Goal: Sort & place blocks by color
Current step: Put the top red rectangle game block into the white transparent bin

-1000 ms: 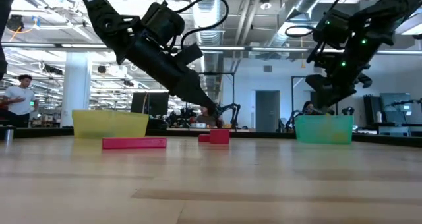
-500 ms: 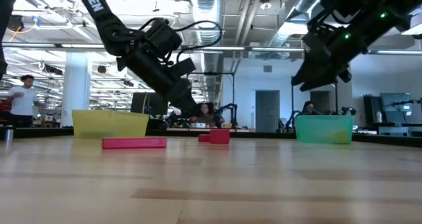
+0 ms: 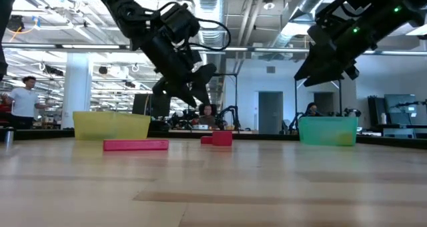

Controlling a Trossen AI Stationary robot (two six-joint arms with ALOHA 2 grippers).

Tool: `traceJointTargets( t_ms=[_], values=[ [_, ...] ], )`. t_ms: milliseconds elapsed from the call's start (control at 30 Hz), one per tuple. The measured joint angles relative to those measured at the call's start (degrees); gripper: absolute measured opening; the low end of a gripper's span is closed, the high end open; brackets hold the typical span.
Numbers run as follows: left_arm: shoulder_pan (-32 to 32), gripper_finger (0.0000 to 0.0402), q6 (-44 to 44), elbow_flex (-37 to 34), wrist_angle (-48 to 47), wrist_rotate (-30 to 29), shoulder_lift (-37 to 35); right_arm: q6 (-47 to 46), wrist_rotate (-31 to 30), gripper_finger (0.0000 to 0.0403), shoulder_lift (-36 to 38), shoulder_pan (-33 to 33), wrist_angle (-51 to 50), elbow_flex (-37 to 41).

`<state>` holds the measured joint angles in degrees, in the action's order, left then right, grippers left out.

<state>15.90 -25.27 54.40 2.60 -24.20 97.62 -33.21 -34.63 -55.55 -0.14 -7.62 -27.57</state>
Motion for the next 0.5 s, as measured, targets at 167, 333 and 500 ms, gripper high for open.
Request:
traceJointTargets(
  t_ms=[167, 333, 500],
  values=[
    [-2.33, 0.0208, -9.33, 1.28, 1.72, -0.9, 0.74, -0.9, 0.02, 0.0239, 0.0, 0.0, 0.37, 0.0],
    [-3.26, 0.0208, -11.46, 3.79, 2.09, 1.31, 6.8, -1.34, 0.23, 0.0239, -0.02, 0.0, 0.98, -0.04],
    [-4.33, 0.0208, -15.5, 9.06, -6.24, 1.59, 12.92, -1.46, 2.21, 0.0239, 0.0, 1.0, 1.25, -0.04]
  ],
)
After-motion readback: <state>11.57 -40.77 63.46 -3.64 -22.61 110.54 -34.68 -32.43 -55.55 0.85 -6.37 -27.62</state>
